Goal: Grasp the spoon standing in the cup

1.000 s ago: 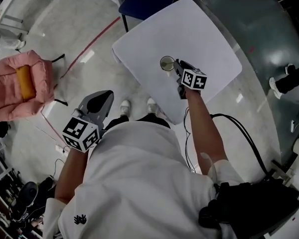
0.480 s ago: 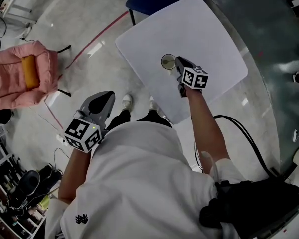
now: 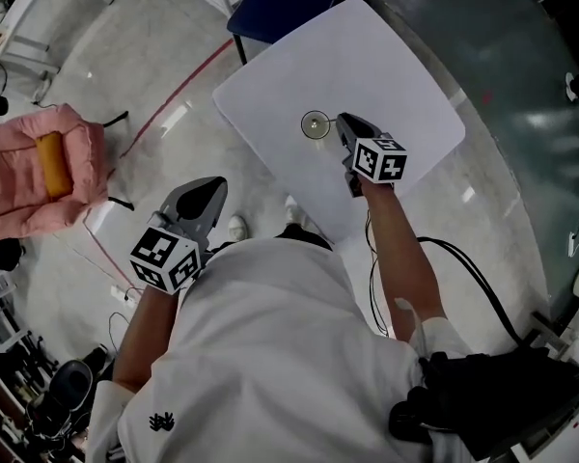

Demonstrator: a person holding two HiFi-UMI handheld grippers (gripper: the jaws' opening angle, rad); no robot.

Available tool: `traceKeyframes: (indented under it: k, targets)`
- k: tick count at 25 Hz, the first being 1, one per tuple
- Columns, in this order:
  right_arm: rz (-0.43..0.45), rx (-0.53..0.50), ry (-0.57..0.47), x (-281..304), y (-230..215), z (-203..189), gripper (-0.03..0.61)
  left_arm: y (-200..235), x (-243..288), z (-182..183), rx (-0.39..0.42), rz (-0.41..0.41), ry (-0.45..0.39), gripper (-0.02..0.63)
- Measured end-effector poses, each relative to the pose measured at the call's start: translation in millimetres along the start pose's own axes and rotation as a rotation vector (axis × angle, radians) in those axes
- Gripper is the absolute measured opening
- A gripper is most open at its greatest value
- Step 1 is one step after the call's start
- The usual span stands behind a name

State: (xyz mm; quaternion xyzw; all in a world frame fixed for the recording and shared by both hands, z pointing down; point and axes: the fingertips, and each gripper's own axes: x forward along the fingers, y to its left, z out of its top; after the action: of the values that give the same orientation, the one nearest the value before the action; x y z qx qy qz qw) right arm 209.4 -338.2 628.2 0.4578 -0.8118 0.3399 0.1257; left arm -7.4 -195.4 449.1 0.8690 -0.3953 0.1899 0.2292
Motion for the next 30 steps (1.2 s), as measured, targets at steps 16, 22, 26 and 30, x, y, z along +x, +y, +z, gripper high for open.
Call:
traceKeyframes:
  k: [16, 22, 26, 30]
  targets:
    - [-0.059, -0.05, -0.18, -124.0, 130.4, 40.5, 0.049, 28.9, -79.6, -25.2, 0.039, -0.113, -0.081, 0.012]
    - [-0.082, -0.076, -0.206, -156.7, 189.9, 32.4, 0.049, 44.4, -117.5, -42.6, 0.036, -0.144, -0.088, 0.012]
    - [-0.083, -0.087, -0.206, -166.8, 231.9, 17.4, 0.049, 53.5, -138.7, -55.3, 0.038, -0.173, -0.091, 0.012]
    - [-0.081, -0.095, -0.199, -170.4, 266.9, -0.8, 0.049, 59.8, -156.1, -69.5, 0.038, -0.2, -0.088, 0.012]
